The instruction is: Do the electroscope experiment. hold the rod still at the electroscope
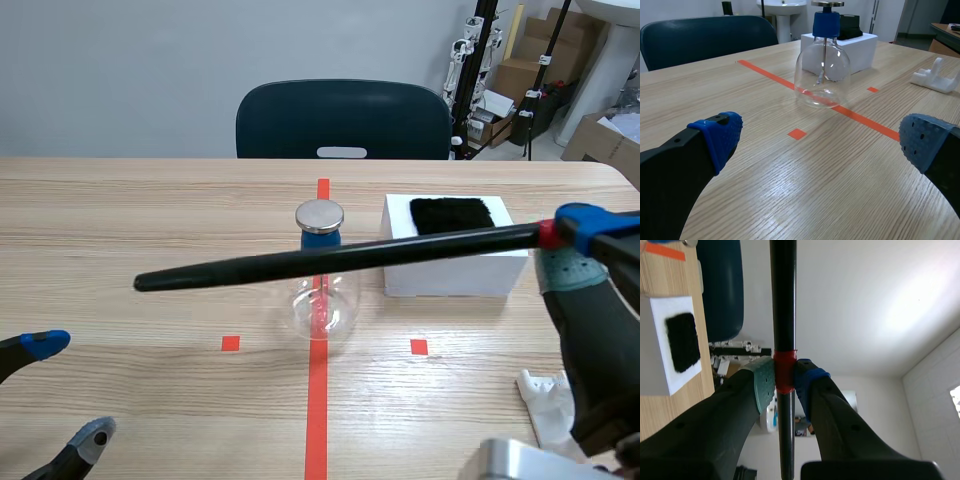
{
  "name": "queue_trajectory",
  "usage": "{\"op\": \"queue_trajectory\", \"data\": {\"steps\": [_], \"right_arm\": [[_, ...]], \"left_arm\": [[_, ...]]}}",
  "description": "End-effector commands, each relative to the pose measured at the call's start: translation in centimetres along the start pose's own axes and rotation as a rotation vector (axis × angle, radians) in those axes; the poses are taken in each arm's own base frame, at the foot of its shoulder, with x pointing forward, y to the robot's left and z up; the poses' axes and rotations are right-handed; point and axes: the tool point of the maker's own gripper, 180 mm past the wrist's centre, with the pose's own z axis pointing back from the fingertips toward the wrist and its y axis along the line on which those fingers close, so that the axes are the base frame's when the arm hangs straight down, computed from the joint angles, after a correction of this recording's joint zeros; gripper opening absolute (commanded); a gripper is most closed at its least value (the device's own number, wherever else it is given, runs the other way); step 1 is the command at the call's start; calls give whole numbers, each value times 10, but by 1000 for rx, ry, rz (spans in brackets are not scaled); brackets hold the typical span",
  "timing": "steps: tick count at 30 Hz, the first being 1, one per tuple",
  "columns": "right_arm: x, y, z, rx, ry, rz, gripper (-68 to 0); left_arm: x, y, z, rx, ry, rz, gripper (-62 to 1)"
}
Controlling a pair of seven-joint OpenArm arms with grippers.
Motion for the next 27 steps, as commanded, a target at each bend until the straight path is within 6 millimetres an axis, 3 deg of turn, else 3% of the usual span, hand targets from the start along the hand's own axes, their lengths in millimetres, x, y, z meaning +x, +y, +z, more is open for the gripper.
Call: {"op": "queue_trajectory", "data": {"steps": [1,6,27], "right_arm": [[-2,-8,-3,-33,6,-7,-673],[-10,-5,-2,-18,61,-42,-673],[-10,-4,-2,-10,66,-39,-673]], "left_arm": [[8,6,0,6,-24,-21,14],[8,6,0,6,-24,-21,14],[8,6,0,6,-24,-21,14]]}}
